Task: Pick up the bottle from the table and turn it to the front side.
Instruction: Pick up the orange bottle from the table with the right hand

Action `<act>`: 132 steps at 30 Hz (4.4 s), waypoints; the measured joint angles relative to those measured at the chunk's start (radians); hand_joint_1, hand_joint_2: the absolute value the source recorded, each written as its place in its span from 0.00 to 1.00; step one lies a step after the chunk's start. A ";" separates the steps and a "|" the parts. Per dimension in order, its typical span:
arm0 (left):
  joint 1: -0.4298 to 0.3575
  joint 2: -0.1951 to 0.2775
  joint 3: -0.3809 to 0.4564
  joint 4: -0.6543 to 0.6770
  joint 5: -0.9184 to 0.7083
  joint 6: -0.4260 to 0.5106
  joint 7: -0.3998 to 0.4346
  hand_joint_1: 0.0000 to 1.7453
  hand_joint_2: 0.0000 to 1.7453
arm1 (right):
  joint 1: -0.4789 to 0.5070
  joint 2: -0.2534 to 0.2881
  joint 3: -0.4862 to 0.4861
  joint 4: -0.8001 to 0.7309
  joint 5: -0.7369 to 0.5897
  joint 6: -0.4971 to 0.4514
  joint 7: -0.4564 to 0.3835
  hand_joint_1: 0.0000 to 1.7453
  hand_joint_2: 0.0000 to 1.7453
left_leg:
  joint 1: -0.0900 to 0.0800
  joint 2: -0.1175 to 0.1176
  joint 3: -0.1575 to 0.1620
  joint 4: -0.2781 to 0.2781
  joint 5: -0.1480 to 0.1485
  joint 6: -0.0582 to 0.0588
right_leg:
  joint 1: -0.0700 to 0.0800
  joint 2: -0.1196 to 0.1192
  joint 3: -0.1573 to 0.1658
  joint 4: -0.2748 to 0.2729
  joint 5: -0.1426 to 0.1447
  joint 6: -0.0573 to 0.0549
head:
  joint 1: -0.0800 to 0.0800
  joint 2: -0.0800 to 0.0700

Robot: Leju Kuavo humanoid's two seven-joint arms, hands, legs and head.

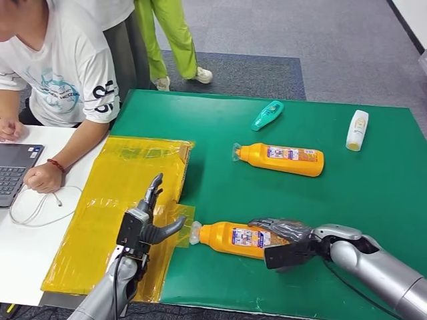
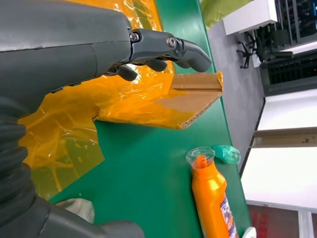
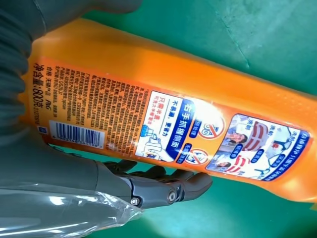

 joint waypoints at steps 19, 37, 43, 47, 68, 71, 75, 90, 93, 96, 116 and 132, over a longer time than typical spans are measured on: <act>0.006 0.000 0.012 0.000 -0.022 -0.010 0.015 0.00 1.00 | 0.051 0.029 -0.069 0.010 0.107 -0.038 0.027 0.24 1.00 | 0.000 0.000 0.000 0.000 0.000 0.000 | 0.000 0.000 0.000 0.000 0.000 0.000 | 0.000 0.000; 0.027 0.000 0.038 -0.008 -0.025 -0.011 0.015 0.00 1.00 | 0.073 0.034 -0.114 0.008 0.136 -0.050 0.035 1.00 1.00 | 0.000 0.000 0.000 0.000 0.001 0.000 | 0.000 0.000 0.000 0.000 0.001 0.000 | 0.000 0.000; 0.029 0.000 0.043 -0.010 -0.029 -0.013 0.015 0.00 1.00 | 0.082 0.038 -0.125 0.005 0.150 -0.056 0.039 1.00 1.00 | 0.000 0.000 0.000 0.000 0.001 0.000 | 0.000 0.000 0.000 0.000 0.001 0.000 | 0.000 0.000; 0.029 0.000 0.044 -0.011 -0.034 -0.016 0.015 0.00 1.00 | 0.088 0.039 -0.132 0.002 0.157 -0.058 0.040 1.00 1.00 | 0.000 0.000 0.000 0.000 0.001 0.000 | 0.000 0.000 0.000 0.000 0.001 0.000 | 0.000 0.000; 0.040 -0.001 0.059 -0.037 -0.050 -0.023 0.021 0.00 1.00 | 0.111 0.063 -0.157 0.004 0.165 -0.073 0.022 1.00 1.00 | 0.000 0.001 0.002 0.000 0.002 -0.001 | 0.001 0.000 0.001 0.000 0.002 -0.001 | 0.000 0.000; 0.041 -0.001 0.059 -0.041 -0.050 -0.026 0.021 0.00 1.00 | 0.128 0.071 -0.179 0.011 0.121 -0.073 -0.016 1.00 1.00 | 0.001 0.001 0.002 0.000 0.002 -0.001 | 0.001 0.000 0.001 0.000 0.002 -0.001 | 0.000 0.000; 0.042 -0.001 0.059 -0.044 -0.053 -0.029 0.021 0.00 1.00 | 0.155 0.085 -0.219 0.023 0.045 -0.048 -0.076 1.00 1.00 | 0.001 0.000 0.001 0.000 0.002 -0.001 | 0.001 0.000 0.001 0.000 0.002 -0.001 | 0.000 0.000; 0.052 -0.004 0.059 -0.045 -0.053 -0.034 0.019 0.00 1.00 | 0.265 0.168 -0.421 0.084 -0.087 0.024 -0.168 1.00 1.00 | 0.001 0.000 0.001 0.000 0.002 -0.001 | 0.001 0.000 0.001 0.000 0.002 -0.001 | 0.000 0.000; 0.058 -0.005 0.059 -0.045 -0.053 -0.035 0.017 0.00 1.00 | 0.294 0.188 -0.459 0.091 -0.140 0.062 -0.192 1.00 1.00 | 0.001 0.000 0.001 0.000 0.002 -0.001 | 0.001 0.000 0.000 0.000 0.002 -0.001 | 0.000 0.000; 0.068 -0.005 0.059 -0.051 -0.053 -0.037 0.016 0.00 1.00 | 0.331 0.214 -0.500 0.097 -0.205 0.113 -0.221 1.00 1.00 | 0.001 0.000 0.000 0.000 0.002 -0.001 | 0.001 0.000 0.000 0.000 0.002 -0.001 | 0.000 0.000; 0.144 -0.004 0.076 -0.109 -0.056 -0.045 0.015 0.00 1.00 | 0.447 0.389 -0.762 0.038 -0.550 0.330 -0.250 1.00 1.00 | 0.001 0.000 -0.006 0.000 0.002 -0.001 | 0.001 0.000 -0.006 0.000 0.001 -0.001 | 0.000 0.000; 0.150 -0.009 0.080 -0.111 -0.071 -0.053 0.019 0.00 1.00 | 0.505 0.489 -0.834 -0.095 -0.323 0.037 -0.319 1.00 1.00 | 0.001 0.000 -0.006 0.000 0.002 -0.002 | 0.001 0.000 -0.006 0.000 0.001 -0.001 | 0.000 0.000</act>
